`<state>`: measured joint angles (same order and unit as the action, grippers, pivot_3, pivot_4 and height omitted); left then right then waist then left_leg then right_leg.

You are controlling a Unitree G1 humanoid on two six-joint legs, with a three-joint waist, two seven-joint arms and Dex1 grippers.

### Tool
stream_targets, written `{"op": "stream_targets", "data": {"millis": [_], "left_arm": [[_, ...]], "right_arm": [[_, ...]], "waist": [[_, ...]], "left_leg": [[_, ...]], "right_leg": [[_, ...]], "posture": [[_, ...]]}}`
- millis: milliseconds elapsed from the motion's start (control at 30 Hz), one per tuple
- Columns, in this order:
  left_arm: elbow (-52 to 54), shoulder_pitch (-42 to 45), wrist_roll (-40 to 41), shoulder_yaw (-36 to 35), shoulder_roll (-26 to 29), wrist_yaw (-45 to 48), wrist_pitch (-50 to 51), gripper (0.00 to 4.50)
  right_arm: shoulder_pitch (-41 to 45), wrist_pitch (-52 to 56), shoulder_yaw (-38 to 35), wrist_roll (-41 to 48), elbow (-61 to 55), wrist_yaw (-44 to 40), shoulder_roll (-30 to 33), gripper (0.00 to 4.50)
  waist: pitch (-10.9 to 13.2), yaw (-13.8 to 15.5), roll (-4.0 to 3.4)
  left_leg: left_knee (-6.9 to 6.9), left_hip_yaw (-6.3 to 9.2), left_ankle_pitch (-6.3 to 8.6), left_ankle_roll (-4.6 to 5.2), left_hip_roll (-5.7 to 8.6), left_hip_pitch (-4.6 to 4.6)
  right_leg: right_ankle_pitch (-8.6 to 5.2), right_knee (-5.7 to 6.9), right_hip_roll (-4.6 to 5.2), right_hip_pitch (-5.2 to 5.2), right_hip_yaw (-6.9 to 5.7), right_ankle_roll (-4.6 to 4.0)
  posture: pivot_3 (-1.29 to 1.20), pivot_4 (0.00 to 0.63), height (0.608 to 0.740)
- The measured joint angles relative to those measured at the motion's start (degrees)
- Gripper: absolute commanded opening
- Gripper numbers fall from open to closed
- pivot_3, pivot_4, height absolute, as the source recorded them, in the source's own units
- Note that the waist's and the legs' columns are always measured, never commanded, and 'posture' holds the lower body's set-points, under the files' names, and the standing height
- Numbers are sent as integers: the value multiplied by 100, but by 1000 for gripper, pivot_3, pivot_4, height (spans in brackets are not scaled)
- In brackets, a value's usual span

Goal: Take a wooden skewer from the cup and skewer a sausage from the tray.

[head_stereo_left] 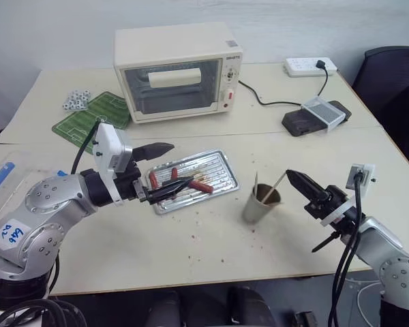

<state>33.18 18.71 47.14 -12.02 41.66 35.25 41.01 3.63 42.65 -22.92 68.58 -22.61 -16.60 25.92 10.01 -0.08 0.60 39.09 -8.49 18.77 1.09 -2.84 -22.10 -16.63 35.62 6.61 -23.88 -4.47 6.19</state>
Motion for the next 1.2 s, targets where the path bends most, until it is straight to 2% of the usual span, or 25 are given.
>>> {"op": "stream_targets", "data": {"millis": [433, 567, 667, 800, 967, 1067, 1200], "left_arm": [[-11, -1, -45, 19, -92, 27, -65, 4500], [-11, -3, -51, 33, -118, 25, -65, 4500], [-17, -9, -40, 81, -117, 76, -63, 4500], [-51, -41, -18, 139, -38, 321, -28, 4500], [-195, 2, 38, 369, 163, 888, 41, 4500], [-224, 116, 74, 560, 195, 1174, 79, 4500], [-233, 204, 71, 715, 199, 1417, 77, 4500]], "right_arm": [[193, 0, -6, -4, 42, -62, 172, 420], [189, 12, -10, -24, 41, -30, 392, 420], [7, 132, -75, -60, -19, -203, 897, 999], [-701, 253, -461, -305, -243, -916, 1826, 2267], [-1439, 453, -1264, -321, -379, -2011, 2669, 2267], [-1583, 657, -1444, 57, -714, -2326, 2751, 2267], [-1496, 740, -1195, 340, -1106, -2201, 2648, 2267]], "waist": [[0, 0, 0], [0, 1, 0], [1, 19, -1], [2, 40, 0], [3, 30, 2], [5, 15, 4], [6, 17, 8]], "left_leg": [[0, 1, 0, 0, -2, 0], [0, 0, 0, 1, -1, -1], [-1, 3, 1, 2, 0, -3], [-2, 2, 3, 6, 2, -6], [-1, 0, 4, 8, 5, 1], [-1, 4, 3, 7, 1, 1], [-1, 5, 3, 6, 0, 0]], "right_leg": [[0, 0, 0, 0, 0, 0], [0, -1, 2, 0, 0, 0], [0, -4, 4, 0, -3, 0], [0, -12, 2, 2, -5, 1], [1, -12, -4, 4, -2, 3], [1, -11, -6, 5, -3, 2], [1, -11, -3, 5, -2, 2]], "posture": [[0, 150, 740], [0, 150, 740], [0, 150, 740], [0, 150, 740], [0, 150, 740], [0, 150, 740], [0, 150, 740]]}}
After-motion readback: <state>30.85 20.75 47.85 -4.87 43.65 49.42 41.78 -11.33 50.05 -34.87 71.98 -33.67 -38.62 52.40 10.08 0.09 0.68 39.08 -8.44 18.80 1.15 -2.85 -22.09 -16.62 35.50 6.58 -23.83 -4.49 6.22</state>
